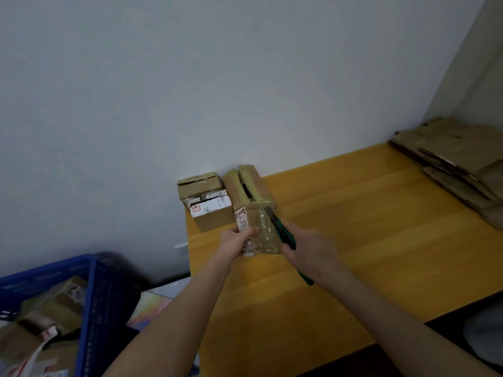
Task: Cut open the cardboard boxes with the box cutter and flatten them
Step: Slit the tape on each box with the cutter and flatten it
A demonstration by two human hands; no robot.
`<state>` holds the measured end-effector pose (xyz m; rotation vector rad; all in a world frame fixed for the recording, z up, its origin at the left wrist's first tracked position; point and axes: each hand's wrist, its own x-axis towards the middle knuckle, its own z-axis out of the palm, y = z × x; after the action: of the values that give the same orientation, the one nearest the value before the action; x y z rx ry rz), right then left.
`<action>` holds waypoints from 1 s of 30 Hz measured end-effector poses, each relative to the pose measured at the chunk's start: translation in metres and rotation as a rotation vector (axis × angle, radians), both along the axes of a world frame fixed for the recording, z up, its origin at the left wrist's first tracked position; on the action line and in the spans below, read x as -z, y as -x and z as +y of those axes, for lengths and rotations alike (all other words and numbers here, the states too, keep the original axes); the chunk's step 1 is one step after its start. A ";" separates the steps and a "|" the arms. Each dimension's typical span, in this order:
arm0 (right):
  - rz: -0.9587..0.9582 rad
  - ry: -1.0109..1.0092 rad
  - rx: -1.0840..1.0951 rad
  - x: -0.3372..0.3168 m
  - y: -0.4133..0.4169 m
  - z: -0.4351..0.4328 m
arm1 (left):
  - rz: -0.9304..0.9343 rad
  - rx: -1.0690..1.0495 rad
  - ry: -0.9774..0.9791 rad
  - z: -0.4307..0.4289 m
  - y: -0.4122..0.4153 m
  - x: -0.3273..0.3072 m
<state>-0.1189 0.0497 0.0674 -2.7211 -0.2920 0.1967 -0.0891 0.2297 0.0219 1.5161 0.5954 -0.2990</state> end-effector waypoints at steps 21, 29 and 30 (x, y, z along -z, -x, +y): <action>0.003 0.238 -0.108 0.000 -0.007 0.012 | 0.015 -0.088 -0.060 -0.012 -0.005 0.010; -0.035 0.193 -0.068 -0.011 -0.012 0.009 | -0.047 -0.041 -0.109 -0.014 -0.016 0.004; -0.016 0.193 -0.085 -0.011 -0.010 0.009 | -0.055 -0.060 -0.123 -0.011 -0.017 0.005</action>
<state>-0.1092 0.0586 0.0782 -2.9044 -0.4132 0.2381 -0.0720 0.2182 0.0173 1.6159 0.6240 -0.1766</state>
